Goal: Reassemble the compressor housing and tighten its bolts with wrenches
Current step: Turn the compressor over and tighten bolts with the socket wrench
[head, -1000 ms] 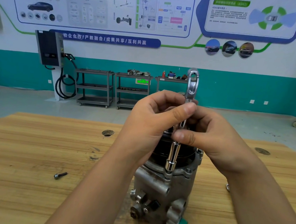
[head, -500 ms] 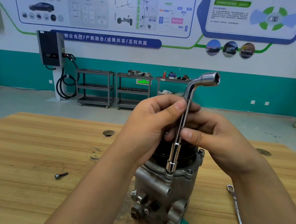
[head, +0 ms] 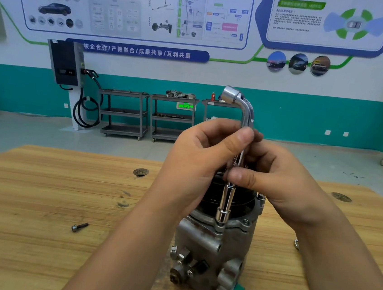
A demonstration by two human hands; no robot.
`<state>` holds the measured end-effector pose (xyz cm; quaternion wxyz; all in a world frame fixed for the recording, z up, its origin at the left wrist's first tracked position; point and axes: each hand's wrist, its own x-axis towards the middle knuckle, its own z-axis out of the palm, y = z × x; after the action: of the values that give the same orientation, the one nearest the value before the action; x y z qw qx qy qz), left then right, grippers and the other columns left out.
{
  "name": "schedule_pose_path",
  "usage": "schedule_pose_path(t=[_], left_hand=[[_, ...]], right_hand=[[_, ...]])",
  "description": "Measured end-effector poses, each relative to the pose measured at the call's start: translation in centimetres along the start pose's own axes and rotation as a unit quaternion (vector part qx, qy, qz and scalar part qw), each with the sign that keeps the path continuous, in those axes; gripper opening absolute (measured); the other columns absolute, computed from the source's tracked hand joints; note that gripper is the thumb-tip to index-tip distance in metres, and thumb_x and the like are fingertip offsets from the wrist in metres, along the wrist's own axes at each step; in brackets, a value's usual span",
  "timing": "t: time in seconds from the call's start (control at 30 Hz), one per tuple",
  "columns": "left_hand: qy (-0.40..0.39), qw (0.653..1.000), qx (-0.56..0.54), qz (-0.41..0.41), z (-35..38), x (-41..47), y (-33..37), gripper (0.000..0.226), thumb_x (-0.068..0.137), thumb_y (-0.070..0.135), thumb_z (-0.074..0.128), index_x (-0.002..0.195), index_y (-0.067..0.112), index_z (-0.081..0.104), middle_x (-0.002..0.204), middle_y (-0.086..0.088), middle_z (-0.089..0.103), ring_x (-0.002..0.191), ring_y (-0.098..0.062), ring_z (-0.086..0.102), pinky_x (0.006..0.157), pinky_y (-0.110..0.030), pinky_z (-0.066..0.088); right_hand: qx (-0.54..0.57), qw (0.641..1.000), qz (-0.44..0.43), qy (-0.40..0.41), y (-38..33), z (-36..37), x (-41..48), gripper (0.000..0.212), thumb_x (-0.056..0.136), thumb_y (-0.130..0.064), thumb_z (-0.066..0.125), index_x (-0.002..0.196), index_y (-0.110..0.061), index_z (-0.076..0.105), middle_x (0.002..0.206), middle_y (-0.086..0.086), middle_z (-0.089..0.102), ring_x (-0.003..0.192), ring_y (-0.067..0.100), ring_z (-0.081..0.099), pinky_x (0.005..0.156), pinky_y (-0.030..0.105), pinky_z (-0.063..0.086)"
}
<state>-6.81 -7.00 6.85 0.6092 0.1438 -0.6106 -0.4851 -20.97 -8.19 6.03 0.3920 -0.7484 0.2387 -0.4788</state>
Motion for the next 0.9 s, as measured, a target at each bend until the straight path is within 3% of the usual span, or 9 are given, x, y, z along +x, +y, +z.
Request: schedule_pose_path(t=[0.1,0.2,0.3,0.37,0.5,0.57,0.8,0.9], left_hand=[[0.019,0.999,0.031,0.007,0.09,0.08,-0.13,0.007,0.073,0.015,0.066,0.073,0.017,0.073,0.078,-0.002,0.069,0.075,-0.012,0.064,0.067,-0.023,0.053],[0.013,0.999,0.046,0.015,0.1,0.05,-0.15,0.013,0.076,0.017,0.062,0.072,0.017,0.074,0.077,0.0,0.069,0.076,-0.01,0.065,0.067,-0.021,0.052],[0.001,0.999,0.048,0.017,0.04,0.0,-0.18,0.019,0.081,0.019,0.057,0.075,0.016,0.075,0.081,-0.002,0.071,0.083,-0.017,0.067,0.077,-0.028,0.055],[-0.004,0.999,0.044,0.013,0.03,-0.07,-0.14,0.022,0.082,0.021,0.055,0.075,0.016,0.075,0.083,-0.004,0.071,0.085,-0.019,0.067,0.078,-0.029,0.056],[-0.01,0.999,0.035,-0.004,0.23,-0.26,0.22,0.028,0.085,0.023,0.05,0.073,0.018,0.075,0.081,0.0,0.072,0.071,-0.01,0.066,0.049,-0.012,0.045],[-0.015,0.999,0.027,-0.009,0.28,-0.28,0.21,0.029,0.086,0.023,0.049,0.073,0.016,0.075,0.081,-0.001,0.073,0.07,-0.008,0.066,0.047,-0.01,0.042],[-0.027,0.999,0.018,-0.023,-0.03,-0.09,0.02,0.03,0.087,0.026,0.048,0.08,0.015,0.075,0.088,-0.004,0.073,0.086,-0.017,0.069,0.069,-0.025,0.057],[-0.024,0.999,0.018,-0.024,-0.03,-0.08,0.01,0.026,0.085,0.029,0.053,0.083,0.015,0.075,0.091,-0.005,0.071,0.088,-0.019,0.067,0.076,-0.031,0.055]], right_hand=[[-0.021,1.0,-0.005,0.019,0.1,0.25,0.09,0.043,0.056,-0.035,0.077,0.094,-0.017,0.068,0.088,0.021,0.065,0.081,0.019,0.063,0.076,0.032,0.054],[-0.025,0.999,-0.01,0.022,0.06,0.4,0.16,0.041,0.055,-0.036,0.078,0.094,-0.026,0.07,0.091,0.017,0.066,0.085,0.029,0.064,0.081,0.037,0.053],[-0.007,1.0,-0.019,-0.001,-0.04,0.19,0.12,0.033,0.059,-0.026,0.08,0.091,-0.03,0.073,0.084,0.0,0.072,0.082,0.014,0.068,0.075,0.023,0.054],[0.009,1.0,-0.017,-0.013,-0.07,0.05,0.07,0.024,0.066,-0.017,0.075,0.088,-0.025,0.074,0.082,-0.001,0.073,0.081,0.011,0.069,0.072,0.02,0.053],[0.044,0.998,-0.017,-0.041,-0.23,-0.25,-0.24,0.018,0.072,-0.019,0.065,0.087,-0.019,0.075,0.079,0.003,0.074,0.08,0.013,0.07,0.072,0.02,0.052],[0.058,0.997,-0.017,-0.051,-0.28,-0.38,-0.31,0.021,0.074,-0.022,0.063,0.09,-0.018,0.075,0.082,0.002,0.074,0.084,0.014,0.07,0.074,0.02,0.052],[0.076,0.996,-0.02,-0.031,0.2,-0.34,-0.03,0.021,0.067,-0.023,0.068,0.086,-0.022,0.075,0.08,0.002,0.074,0.078,0.012,0.07,0.07,0.019,0.053],[0.074,0.997,-0.022,-0.022,0.23,-0.29,0.02,0.021,0.063,-0.022,0.072,0.084,-0.022,0.075,0.079,-0.001,0.073,0.076,0.01,0.069,0.069,0.019,0.053]])
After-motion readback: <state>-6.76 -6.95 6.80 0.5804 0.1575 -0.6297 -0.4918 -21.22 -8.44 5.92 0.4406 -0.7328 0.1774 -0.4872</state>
